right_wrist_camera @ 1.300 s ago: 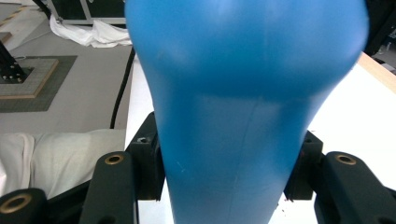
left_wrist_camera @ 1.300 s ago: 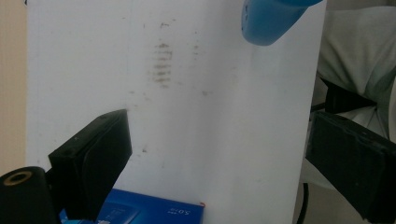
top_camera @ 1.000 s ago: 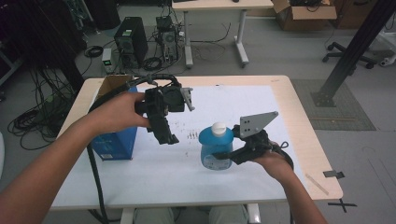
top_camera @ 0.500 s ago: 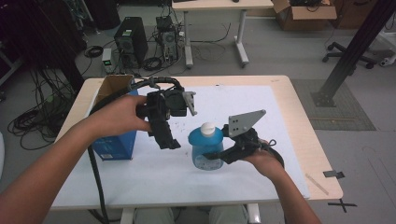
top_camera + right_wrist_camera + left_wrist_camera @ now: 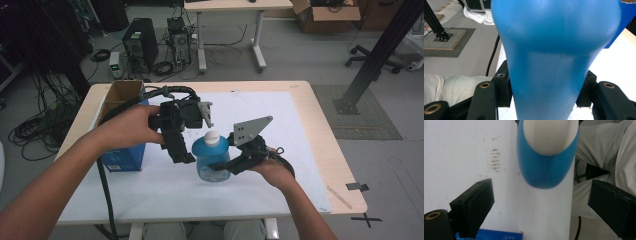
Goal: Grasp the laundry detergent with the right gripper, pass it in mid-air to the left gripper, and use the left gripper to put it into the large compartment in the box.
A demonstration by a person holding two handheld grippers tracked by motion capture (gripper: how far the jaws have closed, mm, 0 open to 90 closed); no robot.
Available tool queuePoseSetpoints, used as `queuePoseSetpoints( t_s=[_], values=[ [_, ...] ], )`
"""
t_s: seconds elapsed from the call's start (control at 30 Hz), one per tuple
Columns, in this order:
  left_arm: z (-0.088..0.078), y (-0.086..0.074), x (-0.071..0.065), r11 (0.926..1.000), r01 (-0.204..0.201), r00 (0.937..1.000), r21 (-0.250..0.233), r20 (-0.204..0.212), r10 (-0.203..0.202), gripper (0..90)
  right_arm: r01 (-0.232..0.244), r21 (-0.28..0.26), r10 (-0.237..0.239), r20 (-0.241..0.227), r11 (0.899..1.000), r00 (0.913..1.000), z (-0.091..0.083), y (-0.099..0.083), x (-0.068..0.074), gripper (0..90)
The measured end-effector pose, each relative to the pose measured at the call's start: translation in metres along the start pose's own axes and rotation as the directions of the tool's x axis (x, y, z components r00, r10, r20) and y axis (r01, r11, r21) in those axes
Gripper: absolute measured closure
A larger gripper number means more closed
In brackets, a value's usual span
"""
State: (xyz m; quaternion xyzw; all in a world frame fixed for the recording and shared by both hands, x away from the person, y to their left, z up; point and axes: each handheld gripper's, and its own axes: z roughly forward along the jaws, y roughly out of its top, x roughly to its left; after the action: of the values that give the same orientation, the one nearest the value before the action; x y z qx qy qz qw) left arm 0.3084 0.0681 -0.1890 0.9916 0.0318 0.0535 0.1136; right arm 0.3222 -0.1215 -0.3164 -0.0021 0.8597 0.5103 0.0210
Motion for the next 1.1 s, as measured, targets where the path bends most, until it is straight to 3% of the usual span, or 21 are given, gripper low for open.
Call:
queuePoseSetpoints(
  t_s=[0.57, 1.1],
  values=[
    [0.004, 0.005, 0.000, 0.9999, -0.009, 0.9999, -0.006, 0.006, 0.009, 7.1, 0.012, -0.001, -0.012, -0.024, 1.000, 0.9996, 0.014, 0.008, -0.003, 44.3],
    [0.012, 0.013, 0.001, 0.9998, -0.019, 0.9998, -0.007, 0.010, 0.019, 7.1, 0.010, 0.000, -0.010, -0.028, 1.000, 0.9996, 0.017, 0.009, -0.004, 44.3]
  ],
)
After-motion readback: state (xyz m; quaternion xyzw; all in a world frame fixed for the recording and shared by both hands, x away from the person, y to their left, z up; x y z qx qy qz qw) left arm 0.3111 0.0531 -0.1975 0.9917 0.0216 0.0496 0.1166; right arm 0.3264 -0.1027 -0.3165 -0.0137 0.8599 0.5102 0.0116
